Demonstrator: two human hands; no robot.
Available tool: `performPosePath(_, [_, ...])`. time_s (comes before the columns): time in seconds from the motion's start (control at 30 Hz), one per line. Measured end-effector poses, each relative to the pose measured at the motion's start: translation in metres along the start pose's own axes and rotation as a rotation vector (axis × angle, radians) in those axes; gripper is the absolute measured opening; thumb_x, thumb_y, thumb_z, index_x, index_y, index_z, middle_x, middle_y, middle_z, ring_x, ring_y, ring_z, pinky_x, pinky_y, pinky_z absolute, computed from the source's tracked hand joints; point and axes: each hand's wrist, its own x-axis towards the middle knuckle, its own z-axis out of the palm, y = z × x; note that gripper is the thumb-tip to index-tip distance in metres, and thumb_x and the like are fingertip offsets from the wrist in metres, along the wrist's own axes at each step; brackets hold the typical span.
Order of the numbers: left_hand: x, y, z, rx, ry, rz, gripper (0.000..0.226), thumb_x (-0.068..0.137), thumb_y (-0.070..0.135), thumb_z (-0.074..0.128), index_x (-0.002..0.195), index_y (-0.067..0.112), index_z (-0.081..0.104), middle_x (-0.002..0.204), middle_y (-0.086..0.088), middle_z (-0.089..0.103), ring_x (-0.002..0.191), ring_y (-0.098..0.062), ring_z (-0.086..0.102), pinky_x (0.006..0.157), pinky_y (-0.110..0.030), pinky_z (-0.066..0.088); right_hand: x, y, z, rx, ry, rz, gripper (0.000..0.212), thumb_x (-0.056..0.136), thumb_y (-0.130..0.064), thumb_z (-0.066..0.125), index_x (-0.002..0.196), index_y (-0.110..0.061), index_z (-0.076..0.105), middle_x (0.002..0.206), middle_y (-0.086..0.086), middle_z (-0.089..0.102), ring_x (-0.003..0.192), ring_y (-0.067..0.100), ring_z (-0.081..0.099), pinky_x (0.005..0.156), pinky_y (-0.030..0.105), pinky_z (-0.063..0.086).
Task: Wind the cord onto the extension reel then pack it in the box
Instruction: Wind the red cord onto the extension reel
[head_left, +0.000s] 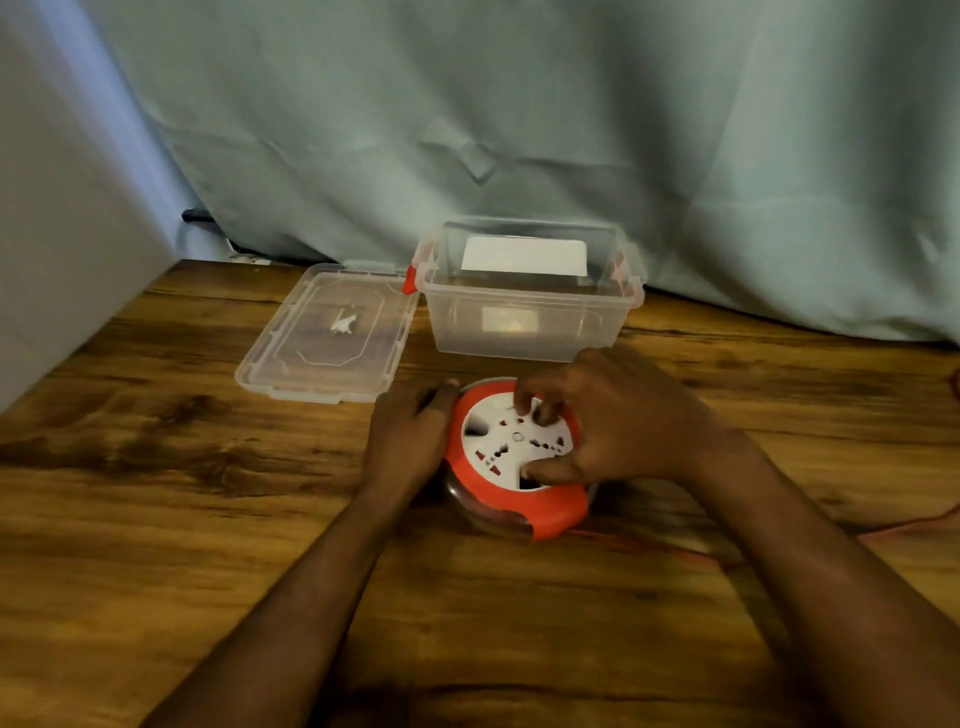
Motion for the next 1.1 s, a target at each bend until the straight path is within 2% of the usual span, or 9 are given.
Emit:
performPosePath(0.13, [-0.002, 0.004, 0.004, 0.041, -0.001, 0.002, 0.034, 0.106, 0.035, 0.051, 0.085, 0.025, 0.076, 0.071, 0.008, 0.073, 0.064, 0.001, 0.068, 0.062, -0.017, 0.044, 0.005, -0.010, 0.005, 0.049, 0.053, 0.006, 0.044, 0.070, -0.074, 0.066, 0.083, -0.034, 0.054, 0.058, -0.019, 0.051, 0.053, 0.000, 0.051, 0.050, 0.017, 0.031])
performPosePath(0.2, [-0.004, 0.005, 0.001, 0.024, -0.020, -0.001, 0.031, 0.105, 0.038, 0.052, 0.093, 0.025, 0.078, 0.077, 0.009, 0.075, 0.068, 0.003, 0.069, 0.060, -0.010, 0.045, 0.006, -0.012, 0.007, 0.069, 0.056, 0.012, 0.043, 0.070, -0.073, 0.067, 0.077, -0.033, 0.052, 0.055, -0.022, 0.046, 0.050, -0.001, 0.050, 0.049, 0.013, 0.027])
performPosePath(0.4, [-0.008, 0.005, -0.006, -0.043, -0.106, 0.043, 0.036, 0.094, 0.043, 0.068, 0.127, 0.028, 0.070, 0.114, 0.013, 0.074, 0.099, 0.002, 0.069, 0.075, -0.012, 0.055, 0.006, -0.021, 0.004, 0.084, 0.109, -0.008, 0.039, 0.070, -0.066, 0.072, 0.065, -0.030, 0.057, 0.054, -0.041, 0.027, 0.046, -0.011, 0.044, 0.041, 0.008, 0.023])
performPosePath(0.47, [-0.007, 0.004, -0.010, -0.108, -0.063, 0.064, 0.041, 0.091, 0.041, 0.074, 0.130, 0.029, 0.067, 0.113, 0.019, 0.070, 0.104, 0.002, 0.067, 0.078, -0.010, 0.056, 0.006, -0.022, 0.003, 0.070, 0.137, -0.011, 0.036, 0.072, -0.066, 0.072, 0.072, -0.033, 0.057, 0.062, -0.040, 0.021, 0.046, -0.013, 0.037, 0.047, 0.006, 0.020])
performPosePath(0.53, [-0.002, 0.005, -0.013, -0.141, -0.006, 0.063, 0.040, 0.090, 0.040, 0.076, 0.128, 0.029, 0.069, 0.113, 0.017, 0.072, 0.104, -0.001, 0.069, 0.082, -0.015, 0.058, 0.013, -0.016, 0.001, 0.047, 0.121, -0.033, 0.028, 0.075, -0.061, 0.070, 0.090, -0.040, 0.057, 0.070, -0.041, 0.033, 0.056, -0.012, 0.044, 0.052, 0.006, 0.026])
performPosePath(0.63, [0.007, 0.003, -0.020, -0.232, 0.091, 0.034, 0.026, 0.090, 0.036, 0.076, 0.115, 0.029, 0.076, 0.107, 0.011, 0.078, 0.100, -0.009, 0.075, 0.082, -0.024, 0.062, 0.031, -0.006, -0.005, 0.074, -0.051, -0.053, 0.052, 0.074, -0.038, 0.073, 0.122, -0.046, 0.054, 0.103, -0.027, 0.058, 0.085, 0.000, 0.061, 0.060, 0.010, 0.045])
performPosePath(0.7, [0.012, 0.002, -0.023, -0.316, 0.123, 0.000, 0.027, 0.091, 0.030, 0.076, 0.115, 0.020, 0.078, 0.107, 0.002, 0.081, 0.100, -0.015, 0.077, 0.084, -0.034, 0.064, 0.042, -0.003, -0.008, 0.045, -0.100, -0.057, 0.063, 0.074, -0.032, 0.075, 0.130, -0.047, 0.049, 0.122, -0.019, 0.057, 0.100, 0.006, 0.062, 0.070, 0.021, 0.055])
performPosePath(0.83, [0.019, -0.002, -0.021, -0.363, 0.137, 0.006, 0.028, 0.090, 0.026, 0.076, 0.115, 0.013, 0.079, 0.106, -0.002, 0.082, 0.099, -0.021, 0.078, 0.083, -0.038, 0.065, 0.051, 0.003, -0.009, -0.030, -0.088, -0.091, 0.065, 0.078, -0.036, 0.074, 0.136, -0.049, 0.047, 0.119, -0.016, 0.053, 0.102, 0.009, 0.058, 0.076, 0.028, 0.056])
performPosePath(1.1, [0.015, -0.002, -0.014, -0.290, 0.067, 0.071, 0.024, 0.092, 0.025, 0.075, 0.111, 0.012, 0.080, 0.101, -0.005, 0.082, 0.091, -0.021, 0.080, 0.084, -0.047, 0.065, 0.054, 0.000, -0.010, -0.108, -0.024, -0.147, 0.052, 0.078, -0.037, 0.070, 0.127, -0.043, 0.057, 0.114, -0.021, 0.062, 0.099, 0.004, 0.057, 0.068, 0.020, 0.041])
